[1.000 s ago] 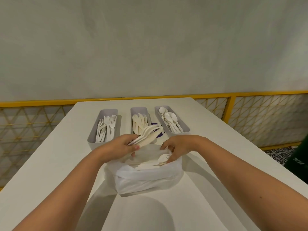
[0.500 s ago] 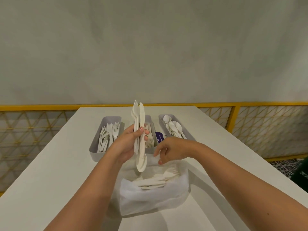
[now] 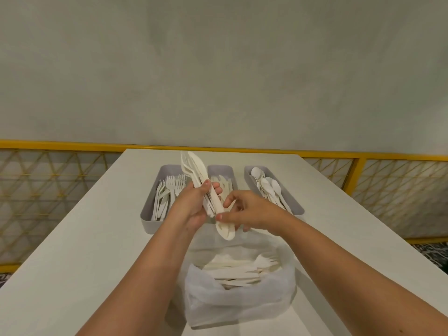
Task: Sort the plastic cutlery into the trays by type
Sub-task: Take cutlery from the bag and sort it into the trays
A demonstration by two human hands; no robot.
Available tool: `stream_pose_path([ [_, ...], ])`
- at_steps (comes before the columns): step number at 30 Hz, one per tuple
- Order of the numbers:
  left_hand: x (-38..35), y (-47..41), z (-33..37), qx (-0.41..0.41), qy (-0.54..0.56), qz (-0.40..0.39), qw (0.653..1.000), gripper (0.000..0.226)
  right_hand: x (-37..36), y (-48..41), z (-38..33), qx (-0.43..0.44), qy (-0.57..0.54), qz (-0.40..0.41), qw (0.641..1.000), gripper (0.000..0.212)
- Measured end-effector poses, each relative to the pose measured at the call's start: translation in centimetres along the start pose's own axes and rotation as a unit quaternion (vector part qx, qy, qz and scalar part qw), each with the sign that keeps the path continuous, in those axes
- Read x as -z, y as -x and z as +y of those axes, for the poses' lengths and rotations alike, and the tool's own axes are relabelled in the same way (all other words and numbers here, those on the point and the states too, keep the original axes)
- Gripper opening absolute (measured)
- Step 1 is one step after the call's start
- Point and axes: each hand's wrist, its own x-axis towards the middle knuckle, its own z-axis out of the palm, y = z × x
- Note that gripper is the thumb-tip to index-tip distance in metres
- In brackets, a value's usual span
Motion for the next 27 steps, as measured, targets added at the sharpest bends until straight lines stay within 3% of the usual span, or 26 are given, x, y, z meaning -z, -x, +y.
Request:
stream_pose_path([
  [4,0.2,-0.3,0.5,-0.029,0.017,0.032,0.999,0.027,-0.5,0.1,-0.1,0.007,-0.051,-0.08,0.995,0.026],
  [6,0.5,-0.3,0.7,-0.03,0.031,0.043,0.998,0.015,-0.5,0.1,-0.2,0.012,-0.073,-0.087,0.994,0.022],
  [12,1.0,-0.4,0.7,-0.041,0.018,0.038,0.998,0.016,-0.5,0.2,-0.1,-0.001,-0.077,-0.093,0.993,0.018],
  [16,0.9,-0.2,0.2,-0.031,-0.004,0.011,0.999,0.029,-1.2,-0.4,0.0,0.037,-0.042,0.037,0.998,0.01],
  [20,0.7,-0.1,-0.1,-0.025,0.001,-0.006,1.0,0.036,-1.4,-1.1,-0.8,0.088,-0.044,0.165,0.981,0.014],
  [27,0.2,0.3,-0.3,-0.019,0.003,-0.007,1.0,0.031,-1.6,-1.4,-1.3,0.09,-0.001,0.153,0.984,0.024],
])
